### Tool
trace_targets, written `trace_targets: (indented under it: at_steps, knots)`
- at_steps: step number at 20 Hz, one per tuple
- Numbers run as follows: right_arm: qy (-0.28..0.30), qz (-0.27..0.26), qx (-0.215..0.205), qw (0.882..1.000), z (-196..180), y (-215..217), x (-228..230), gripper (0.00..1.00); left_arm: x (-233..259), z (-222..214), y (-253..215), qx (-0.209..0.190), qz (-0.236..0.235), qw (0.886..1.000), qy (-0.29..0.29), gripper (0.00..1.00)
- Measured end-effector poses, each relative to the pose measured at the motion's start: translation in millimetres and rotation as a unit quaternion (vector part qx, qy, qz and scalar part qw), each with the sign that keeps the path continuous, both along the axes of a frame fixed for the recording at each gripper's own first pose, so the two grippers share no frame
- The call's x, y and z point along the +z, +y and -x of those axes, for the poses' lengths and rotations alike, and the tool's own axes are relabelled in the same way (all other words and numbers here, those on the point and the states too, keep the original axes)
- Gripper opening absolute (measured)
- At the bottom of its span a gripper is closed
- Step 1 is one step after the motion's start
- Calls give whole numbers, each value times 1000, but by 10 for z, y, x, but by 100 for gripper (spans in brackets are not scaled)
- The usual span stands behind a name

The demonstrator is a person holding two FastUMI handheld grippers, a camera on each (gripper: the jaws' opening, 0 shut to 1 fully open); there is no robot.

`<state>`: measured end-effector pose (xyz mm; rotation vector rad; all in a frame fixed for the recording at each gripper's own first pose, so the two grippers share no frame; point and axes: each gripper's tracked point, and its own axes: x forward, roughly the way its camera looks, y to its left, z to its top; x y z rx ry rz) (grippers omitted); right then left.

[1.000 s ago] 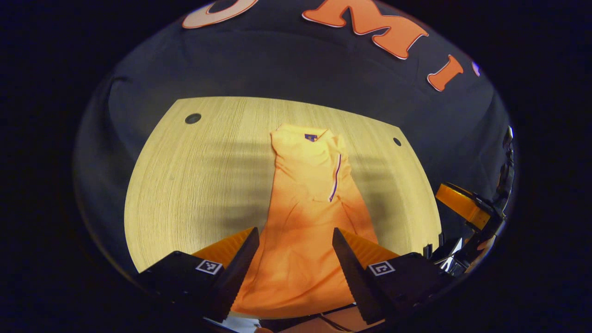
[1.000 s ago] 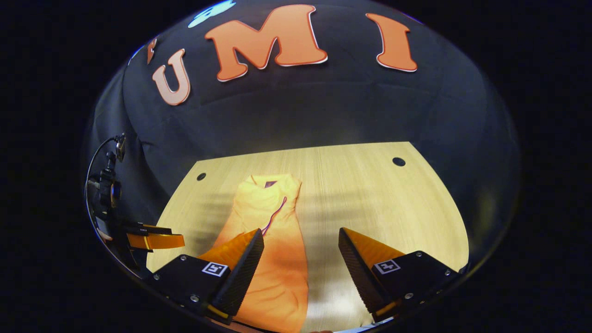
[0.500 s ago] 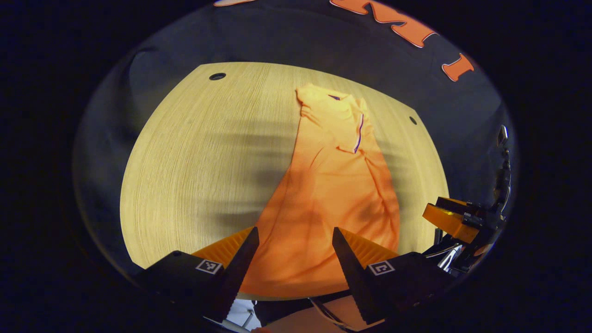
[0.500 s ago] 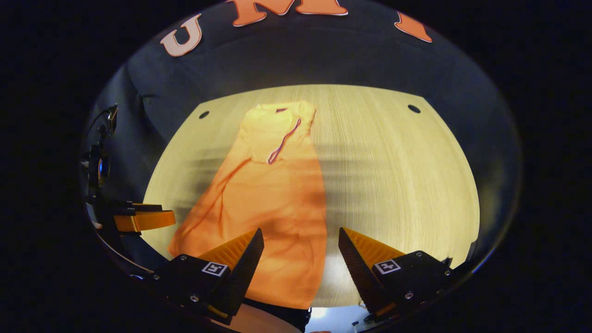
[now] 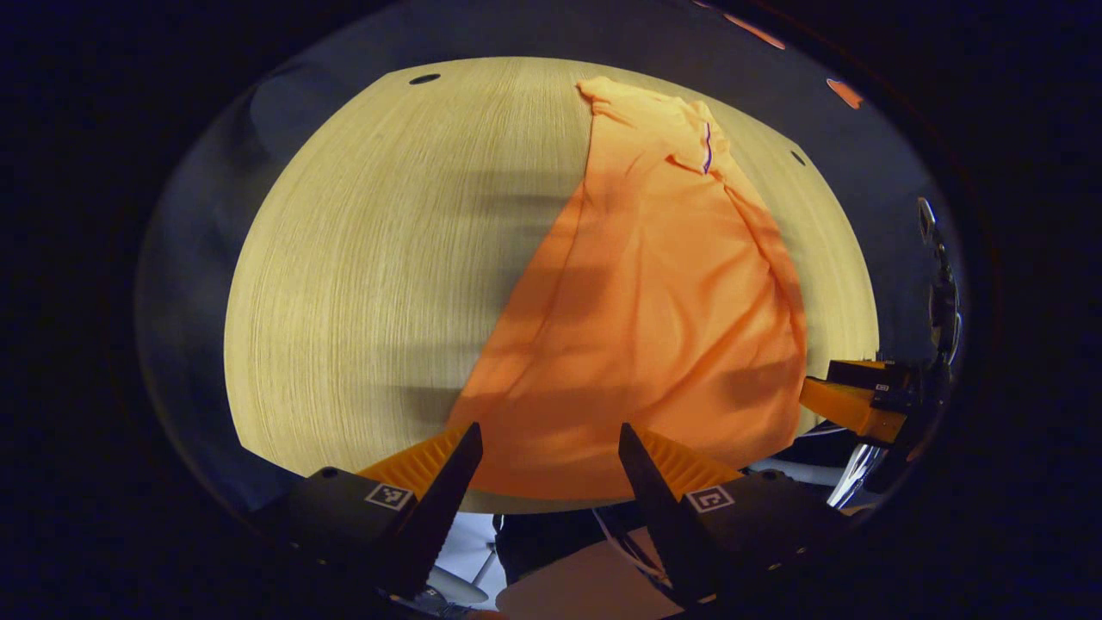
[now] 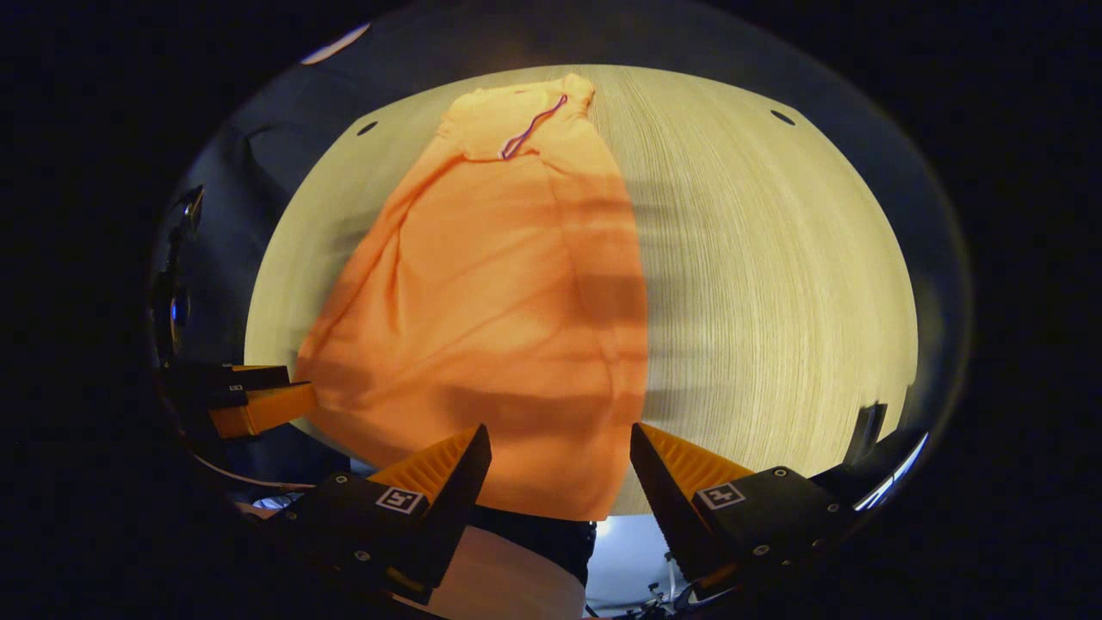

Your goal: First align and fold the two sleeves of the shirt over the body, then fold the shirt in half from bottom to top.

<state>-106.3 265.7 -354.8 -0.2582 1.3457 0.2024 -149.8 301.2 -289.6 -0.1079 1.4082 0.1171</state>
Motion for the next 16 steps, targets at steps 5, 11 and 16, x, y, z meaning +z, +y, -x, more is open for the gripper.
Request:
trace_targets:
  at_steps: [5, 11, 16]
  knots:
    - [46, 24, -11, 999, 323, -161, -197, 99, -225, 207, 84, -4, -28, 999, 27, 99]
    - [51, 51, -11, 997, 395, -214, -353, 99, -344, 241, 169, -17, -66, 997, 41, 97]
    - [42, 72, 10, 997, 411, -200, -382, 99, -362, 227, 158, -8, -67, 997, 46, 97]
